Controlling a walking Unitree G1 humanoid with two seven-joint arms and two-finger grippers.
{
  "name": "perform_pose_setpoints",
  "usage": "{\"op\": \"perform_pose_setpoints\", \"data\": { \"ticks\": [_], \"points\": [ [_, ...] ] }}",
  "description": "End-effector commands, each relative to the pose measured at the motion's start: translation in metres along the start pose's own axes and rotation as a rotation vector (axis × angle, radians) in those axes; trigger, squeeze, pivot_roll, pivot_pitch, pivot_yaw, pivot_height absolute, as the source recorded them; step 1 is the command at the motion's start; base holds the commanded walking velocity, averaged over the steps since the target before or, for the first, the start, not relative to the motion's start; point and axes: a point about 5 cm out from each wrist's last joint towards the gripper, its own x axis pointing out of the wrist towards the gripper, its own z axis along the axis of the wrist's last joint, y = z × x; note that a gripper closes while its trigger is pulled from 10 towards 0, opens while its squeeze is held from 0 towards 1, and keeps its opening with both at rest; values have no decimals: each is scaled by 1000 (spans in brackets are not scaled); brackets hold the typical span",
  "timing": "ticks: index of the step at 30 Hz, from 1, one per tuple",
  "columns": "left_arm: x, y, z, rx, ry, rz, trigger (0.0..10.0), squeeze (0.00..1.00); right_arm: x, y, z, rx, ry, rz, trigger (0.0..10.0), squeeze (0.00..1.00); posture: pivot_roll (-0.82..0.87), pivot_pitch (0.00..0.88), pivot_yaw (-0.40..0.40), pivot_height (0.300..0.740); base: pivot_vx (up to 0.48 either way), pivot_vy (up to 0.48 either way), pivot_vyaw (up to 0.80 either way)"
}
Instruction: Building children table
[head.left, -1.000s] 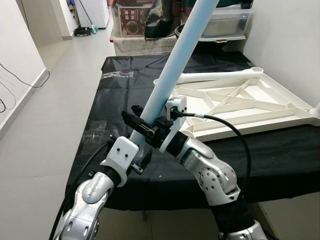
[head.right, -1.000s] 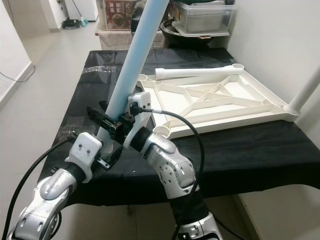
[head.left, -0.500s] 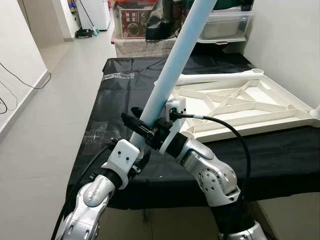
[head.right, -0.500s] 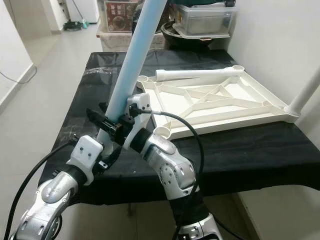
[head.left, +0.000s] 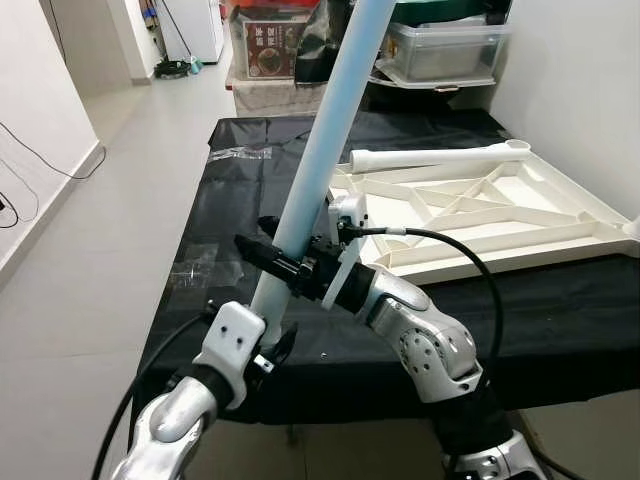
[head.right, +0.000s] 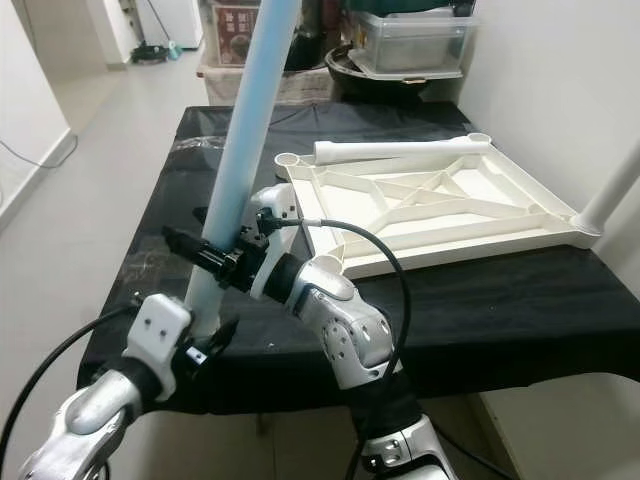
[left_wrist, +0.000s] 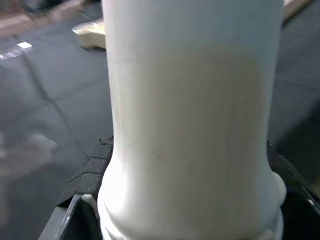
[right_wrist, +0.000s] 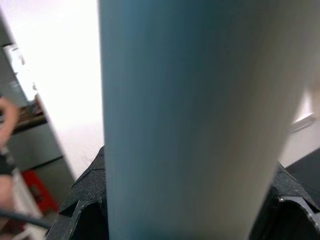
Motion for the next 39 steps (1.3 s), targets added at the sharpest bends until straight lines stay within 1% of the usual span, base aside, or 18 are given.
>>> {"op": "perform_pose_setpoints", "data": {
  "ticks": [1,3,6,7,8,11,12,13,15,19,20,27,32,39],
  "points": [
    [-3,1,4,-8,-17,-10,10000,0,2,3,4,-2,-3,35,10000,0,105,38,-10,740,0,0,0],
    [-7,0,2,-16,-7,-39,10000,0,0,4,3,9,22,80,10000,0,106,41,-11,740,0,0,0],
    [-7,0,2,-16,-7,-39,10000,0,0,4,3,9,22,80,10000,0,106,41,-11,740,0,0,0],
    [-9,-2,2,-38,-4,-61,10000,0,-1,5,2,13,33,103,10000,0,108,45,-12,740,0,0,0],
    [-11,-7,1,-72,-2,-107,10000,0,-2,8,1,20,48,139,10000,0,108,45,-12,740,0,0,0],
    [-11,-7,1,-72,-2,-107,10000,0,-2,8,1,20,48,139,10000,0,108,45,-12,740,0,0,0],
    [-13,-10,1,-96,-2,-138,10000,0,-3,9,0,24,57,162,10000,0,108,45,-12,740,0,0,0],
    [-13,-10,1,-96,-2,-138,10000,0,-3,9,0,24,57,162,10000,0,108,45,-12,740,0,0,0],
    [-16,-18,1,-138,4,-204,10000,0,-3,13,-2,31,72,202,10000,0,108,45,-12,740,0,0,0],
    [-18,-21,0,-148,9,-224,10000,0,-3,14,-3,29,77,215,10000,0,108,45,-12,740,0,0,0],
    [-19,-24,0,-161,14,-254,10000,0,-4,18,-4,42,90,245,10000,0,108,45,-12,740,0,0,0],
    [-21,-26,-1,-168,19,-268,10000,0,-5,20,-5,51,101,268,10000,0,108,45,-12,740,0,0,0],
    [-23,-27,-2,-169,32,-290,10000,0,-9,25,-8,77,138,327,10000,0,106,54,-11,740,0,0,0],
    [-24,-28,-1,-170,35,-299,10000,0,-10,28,-10,84,145,343,10000,0,106,57,-11,740,0,0,0]
  ]
}}
